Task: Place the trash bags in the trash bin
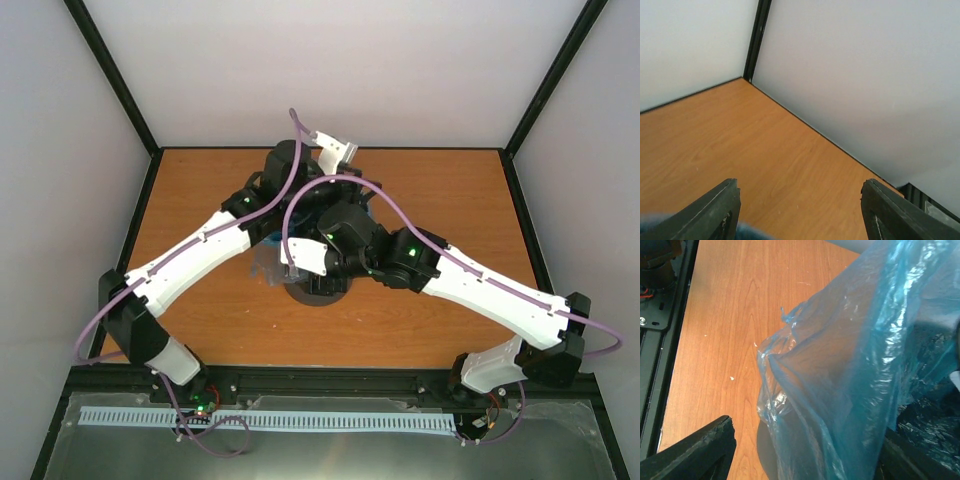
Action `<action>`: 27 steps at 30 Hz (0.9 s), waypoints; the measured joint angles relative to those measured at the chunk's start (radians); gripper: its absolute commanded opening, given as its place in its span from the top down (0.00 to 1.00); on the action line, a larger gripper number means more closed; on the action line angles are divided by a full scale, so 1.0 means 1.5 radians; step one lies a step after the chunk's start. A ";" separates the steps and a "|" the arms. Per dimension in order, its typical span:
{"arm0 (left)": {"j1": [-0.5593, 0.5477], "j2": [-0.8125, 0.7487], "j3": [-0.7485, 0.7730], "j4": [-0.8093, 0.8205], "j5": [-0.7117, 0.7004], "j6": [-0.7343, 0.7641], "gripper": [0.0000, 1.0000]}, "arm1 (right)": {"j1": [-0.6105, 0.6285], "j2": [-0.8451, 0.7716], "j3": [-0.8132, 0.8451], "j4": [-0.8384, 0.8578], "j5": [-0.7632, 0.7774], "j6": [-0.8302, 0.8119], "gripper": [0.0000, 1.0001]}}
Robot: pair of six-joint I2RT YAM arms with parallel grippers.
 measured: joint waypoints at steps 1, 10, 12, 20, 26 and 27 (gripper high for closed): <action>0.002 0.008 0.012 0.002 -0.001 0.005 0.28 | 0.000 -0.001 0.000 0.000 0.003 0.000 0.26; 0.096 -0.062 0.096 -0.051 -0.073 0.035 0.18 | -0.131 -0.065 0.065 -0.036 -0.072 0.014 0.18; 0.122 -0.126 0.072 -0.061 -0.105 0.034 0.18 | -0.203 -0.102 0.065 -0.036 -0.101 0.019 0.15; 0.198 -0.386 -0.178 -0.094 -0.219 -0.047 0.17 | -0.468 -0.209 -0.052 -0.004 -0.180 0.079 0.18; 0.264 -0.422 -0.334 -0.141 -0.223 -0.093 0.25 | -0.668 -0.146 -0.144 -0.002 -0.298 0.073 0.25; 0.268 -0.430 -0.352 -0.148 -0.223 -0.097 0.26 | -0.674 -0.143 -0.161 -0.003 -0.309 0.065 0.26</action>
